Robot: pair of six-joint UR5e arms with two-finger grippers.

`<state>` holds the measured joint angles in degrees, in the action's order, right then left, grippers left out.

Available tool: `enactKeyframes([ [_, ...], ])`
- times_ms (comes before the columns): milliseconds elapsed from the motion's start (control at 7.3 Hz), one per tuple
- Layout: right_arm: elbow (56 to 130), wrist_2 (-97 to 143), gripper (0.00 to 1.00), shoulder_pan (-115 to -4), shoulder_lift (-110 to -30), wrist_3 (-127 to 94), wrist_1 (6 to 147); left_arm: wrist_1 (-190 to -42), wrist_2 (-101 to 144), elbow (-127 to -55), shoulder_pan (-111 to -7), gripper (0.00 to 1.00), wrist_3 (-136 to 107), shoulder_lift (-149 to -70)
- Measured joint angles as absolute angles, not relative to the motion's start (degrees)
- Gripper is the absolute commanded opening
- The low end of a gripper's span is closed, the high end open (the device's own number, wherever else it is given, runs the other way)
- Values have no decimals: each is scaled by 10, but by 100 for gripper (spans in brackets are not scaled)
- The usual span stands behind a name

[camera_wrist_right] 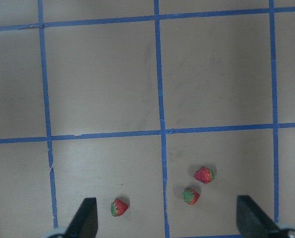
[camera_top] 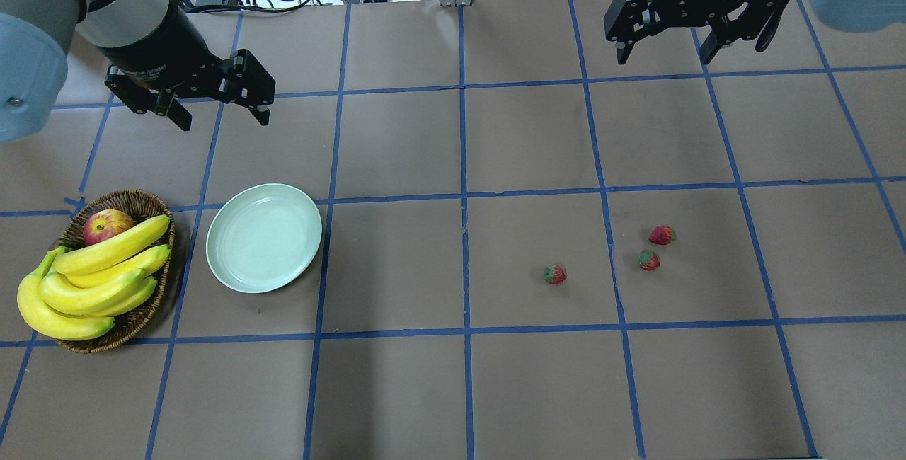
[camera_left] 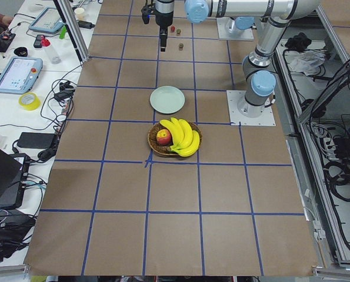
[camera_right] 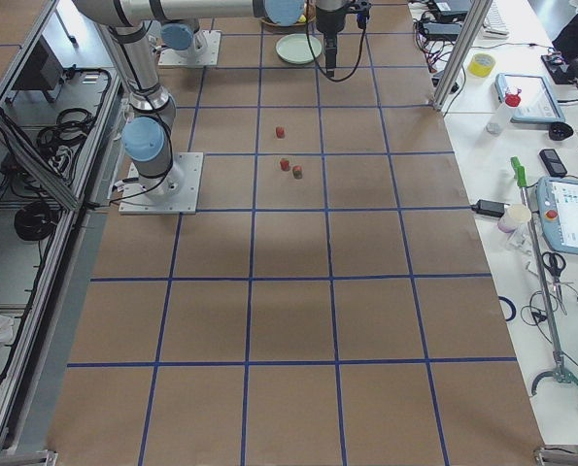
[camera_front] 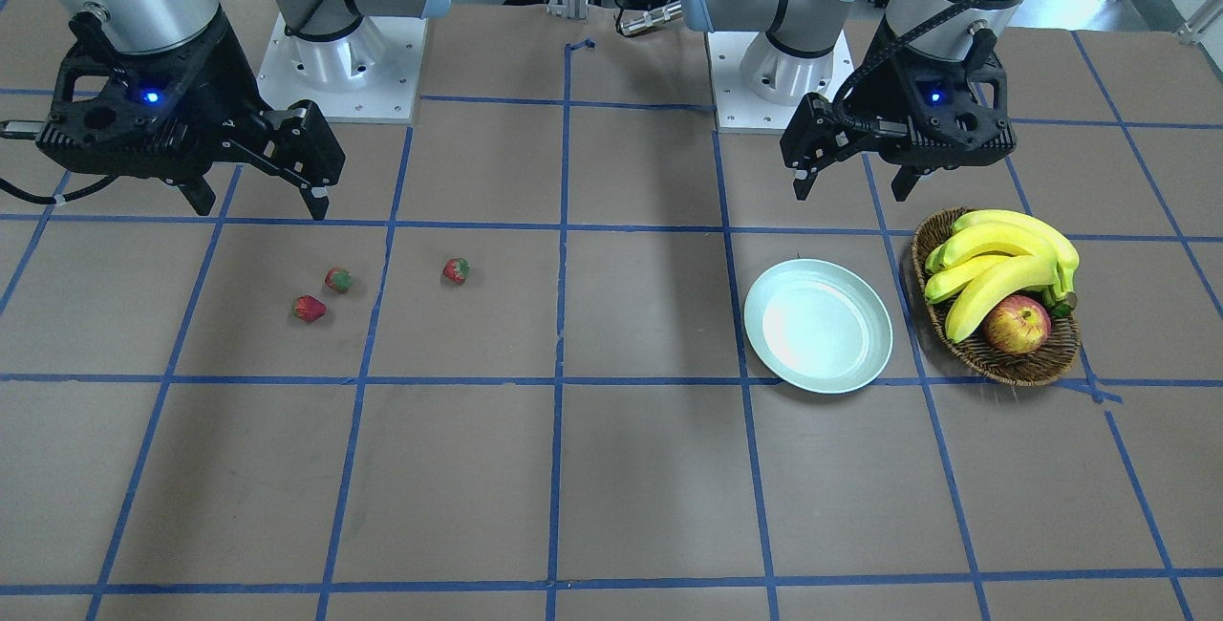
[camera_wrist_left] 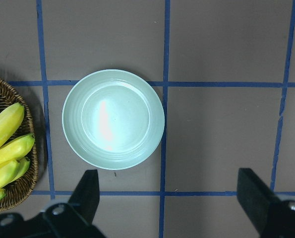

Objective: Collect all strawberries into plate

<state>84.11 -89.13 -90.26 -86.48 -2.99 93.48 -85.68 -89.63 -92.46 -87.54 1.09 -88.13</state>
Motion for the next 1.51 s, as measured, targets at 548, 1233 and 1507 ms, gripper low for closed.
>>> enactKeyframes([
  [548,840,-891,100,-903,-865,-30,935,-856,-908,-927,-875,100,12,-880],
  [1233,840,-891,100,-903,-865,-29,934,-852,-911,-926,-874,100,12,-880],
  [1507,839,-891,100,-903,-865,-29,934,-849,-911,-928,-874,100,12,-880],
])
